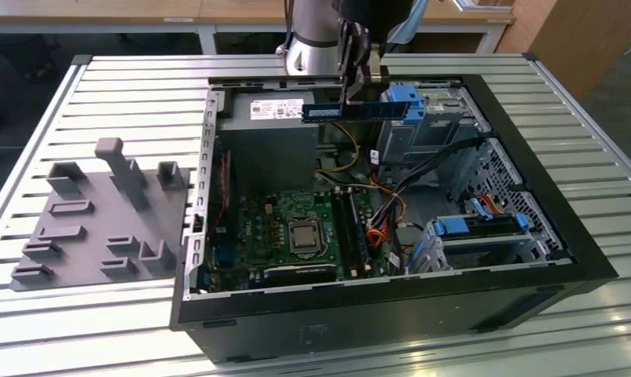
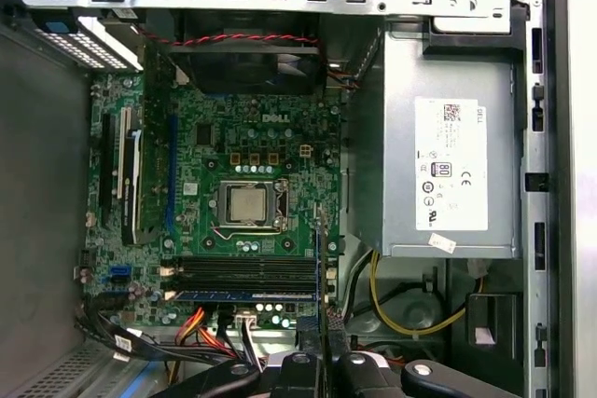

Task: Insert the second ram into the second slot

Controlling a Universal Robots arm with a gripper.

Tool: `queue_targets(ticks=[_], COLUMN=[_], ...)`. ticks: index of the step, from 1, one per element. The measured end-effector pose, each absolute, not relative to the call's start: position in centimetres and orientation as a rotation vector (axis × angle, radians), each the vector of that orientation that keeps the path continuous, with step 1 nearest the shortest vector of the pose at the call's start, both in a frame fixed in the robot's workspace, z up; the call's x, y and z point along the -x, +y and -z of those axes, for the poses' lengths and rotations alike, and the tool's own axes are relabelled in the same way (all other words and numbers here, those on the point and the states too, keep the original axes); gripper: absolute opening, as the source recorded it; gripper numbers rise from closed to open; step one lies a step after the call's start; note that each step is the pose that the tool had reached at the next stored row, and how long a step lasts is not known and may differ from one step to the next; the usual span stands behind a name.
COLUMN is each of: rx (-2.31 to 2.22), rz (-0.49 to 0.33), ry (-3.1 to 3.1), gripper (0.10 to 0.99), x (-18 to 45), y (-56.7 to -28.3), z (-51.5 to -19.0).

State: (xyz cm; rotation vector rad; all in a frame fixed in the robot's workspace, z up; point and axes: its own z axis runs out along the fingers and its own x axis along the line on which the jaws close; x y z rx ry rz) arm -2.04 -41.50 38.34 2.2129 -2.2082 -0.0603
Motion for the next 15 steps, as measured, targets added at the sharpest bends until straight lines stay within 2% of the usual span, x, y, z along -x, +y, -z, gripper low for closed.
queue_targets(ticks=[15], rx=[-2.199], rz=[0.060], ry=[-2.222], gripper=[0.137], x=[2.04], y=[-41.60], z=[-38.34])
